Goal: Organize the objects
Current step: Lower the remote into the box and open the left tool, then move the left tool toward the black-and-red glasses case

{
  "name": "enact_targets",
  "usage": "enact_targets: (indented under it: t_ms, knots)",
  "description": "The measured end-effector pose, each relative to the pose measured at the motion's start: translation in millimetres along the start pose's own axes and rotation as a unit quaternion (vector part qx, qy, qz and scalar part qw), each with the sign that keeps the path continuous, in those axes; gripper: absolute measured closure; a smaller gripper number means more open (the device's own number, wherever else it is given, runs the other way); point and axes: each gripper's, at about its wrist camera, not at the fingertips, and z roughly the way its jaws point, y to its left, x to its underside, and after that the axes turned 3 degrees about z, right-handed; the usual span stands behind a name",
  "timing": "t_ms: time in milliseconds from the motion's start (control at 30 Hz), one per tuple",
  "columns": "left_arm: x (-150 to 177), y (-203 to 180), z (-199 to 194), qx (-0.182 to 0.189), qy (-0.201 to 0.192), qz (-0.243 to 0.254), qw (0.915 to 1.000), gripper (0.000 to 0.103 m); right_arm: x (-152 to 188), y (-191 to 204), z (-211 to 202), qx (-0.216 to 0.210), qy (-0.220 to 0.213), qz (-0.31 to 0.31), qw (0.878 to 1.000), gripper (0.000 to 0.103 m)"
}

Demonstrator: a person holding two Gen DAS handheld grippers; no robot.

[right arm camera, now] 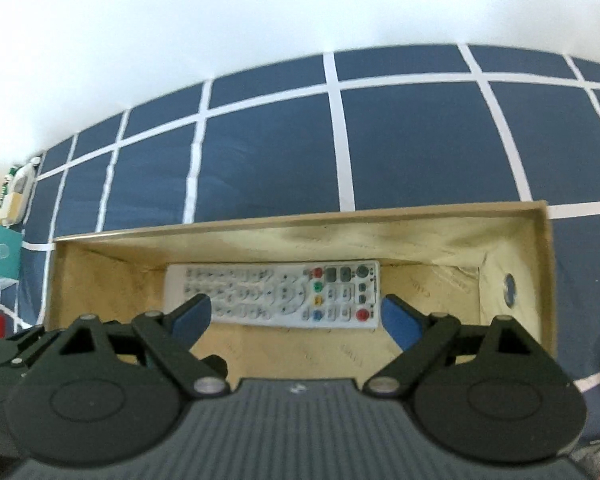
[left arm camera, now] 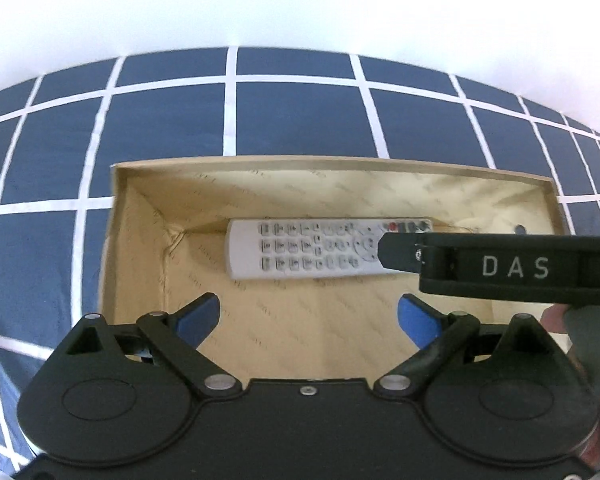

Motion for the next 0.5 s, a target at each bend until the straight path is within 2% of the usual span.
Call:
enact_targets:
  t_ms: [500]
  knots:
    - [62.0, -30.0, -71.2, -0.026, -0.022, -0.005, 0.9994, 0.000, 68.9, -13.5, -91.6, -0.001, -0.042, 0.027, 0.999, 0.002]
